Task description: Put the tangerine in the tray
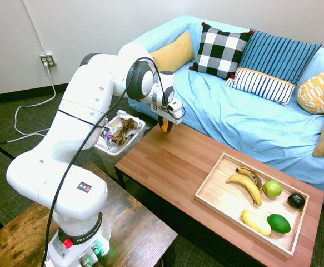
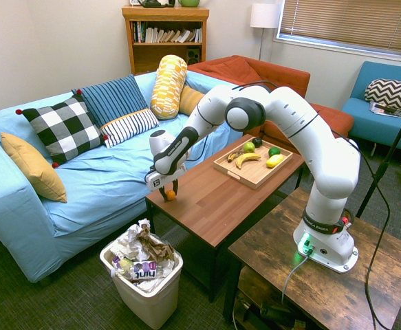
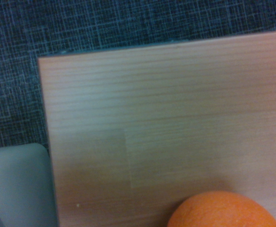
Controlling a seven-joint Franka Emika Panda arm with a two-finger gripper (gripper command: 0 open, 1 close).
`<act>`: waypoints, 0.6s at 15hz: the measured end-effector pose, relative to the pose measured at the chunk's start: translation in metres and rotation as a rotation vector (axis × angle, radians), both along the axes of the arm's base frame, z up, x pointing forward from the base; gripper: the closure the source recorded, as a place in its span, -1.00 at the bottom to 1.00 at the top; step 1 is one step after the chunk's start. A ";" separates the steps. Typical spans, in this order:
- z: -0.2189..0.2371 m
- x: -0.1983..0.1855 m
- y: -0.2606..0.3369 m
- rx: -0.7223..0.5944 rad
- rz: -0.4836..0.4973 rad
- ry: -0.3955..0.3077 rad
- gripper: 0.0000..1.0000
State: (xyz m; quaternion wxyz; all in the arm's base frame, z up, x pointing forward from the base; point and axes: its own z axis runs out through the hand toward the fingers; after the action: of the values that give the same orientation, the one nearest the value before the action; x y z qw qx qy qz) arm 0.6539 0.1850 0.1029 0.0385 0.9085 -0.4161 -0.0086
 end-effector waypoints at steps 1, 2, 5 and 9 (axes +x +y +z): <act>0.005 0.002 -0.004 -0.004 -0.004 -0.005 1.00; 0.015 0.005 -0.009 -0.011 -0.012 -0.012 1.00; 0.068 0.012 -0.042 -0.034 -0.058 -0.049 1.00; 0.135 -0.006 -0.125 -0.047 -0.194 -0.086 1.00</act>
State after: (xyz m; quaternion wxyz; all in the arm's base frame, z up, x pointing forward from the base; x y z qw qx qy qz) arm 0.6481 0.0600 0.2374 0.0407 0.8623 -0.5034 0.0363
